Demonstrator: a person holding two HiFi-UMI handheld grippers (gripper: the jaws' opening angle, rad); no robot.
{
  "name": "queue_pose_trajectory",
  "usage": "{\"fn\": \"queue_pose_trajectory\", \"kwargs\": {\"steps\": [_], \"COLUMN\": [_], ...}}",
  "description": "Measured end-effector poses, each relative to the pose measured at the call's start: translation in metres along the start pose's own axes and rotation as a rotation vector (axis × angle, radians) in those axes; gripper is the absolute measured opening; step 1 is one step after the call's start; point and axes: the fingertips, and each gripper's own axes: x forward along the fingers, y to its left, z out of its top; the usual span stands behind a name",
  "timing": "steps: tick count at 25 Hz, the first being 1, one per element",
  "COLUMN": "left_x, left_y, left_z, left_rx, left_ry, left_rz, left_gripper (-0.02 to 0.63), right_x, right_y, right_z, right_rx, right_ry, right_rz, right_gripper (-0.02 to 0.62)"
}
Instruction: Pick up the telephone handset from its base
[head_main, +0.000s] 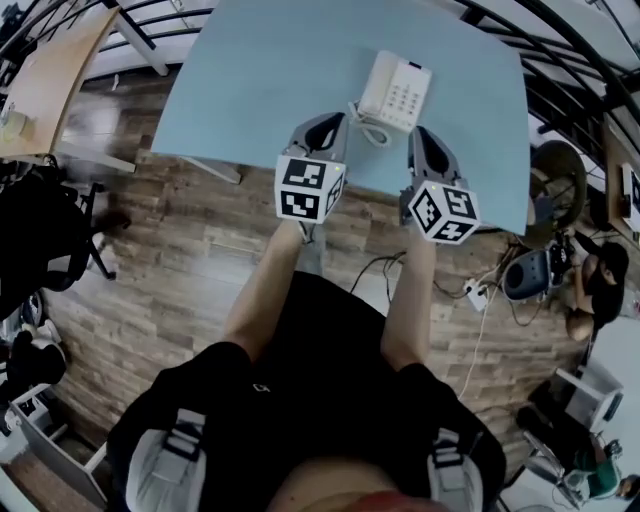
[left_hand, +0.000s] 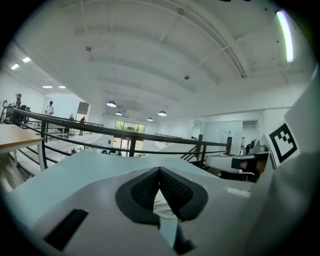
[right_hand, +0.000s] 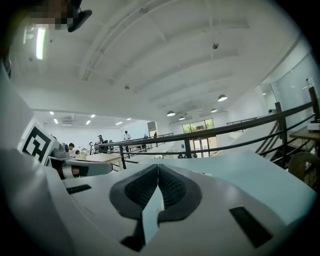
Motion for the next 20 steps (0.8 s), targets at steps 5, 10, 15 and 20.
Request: {"fn": "queue_pose_trajectory", "kwargs": {"steps": [5, 10, 15, 20], "left_x": [0.077, 0.132, 0.165, 0.185], "left_y": [0.064, 0.107, 0.131, 0.151], "left_z": [-0.012, -0.02, -0.037, -0.039], "left_rx": [-0.054, -0.107, -0.157, -0.194], "left_ry": [0.073, 0.11, 0.162, 0.173], "left_rz": [-0.014, -0.044, -0.07, -0.051], "left_gripper": [-0.002, -0.002, -0.002, -0.002], "right_x": [0.102, 0.167, 0.205, 0.233], "right_y": [-0.018, -0.033, -0.065, -0.082], "right_z": [-0.021, -0.053, -0.094, -0.116], "right_rx": [0.039, 0.115, 0.263, 0.337], "right_ry": [0.101, 0.196, 0.309, 0.381], "right_rz": [0.016, 0.002, -0.032, -0.016], "right_gripper": [-0.003, -0.003, 0.151, 0.187]}}
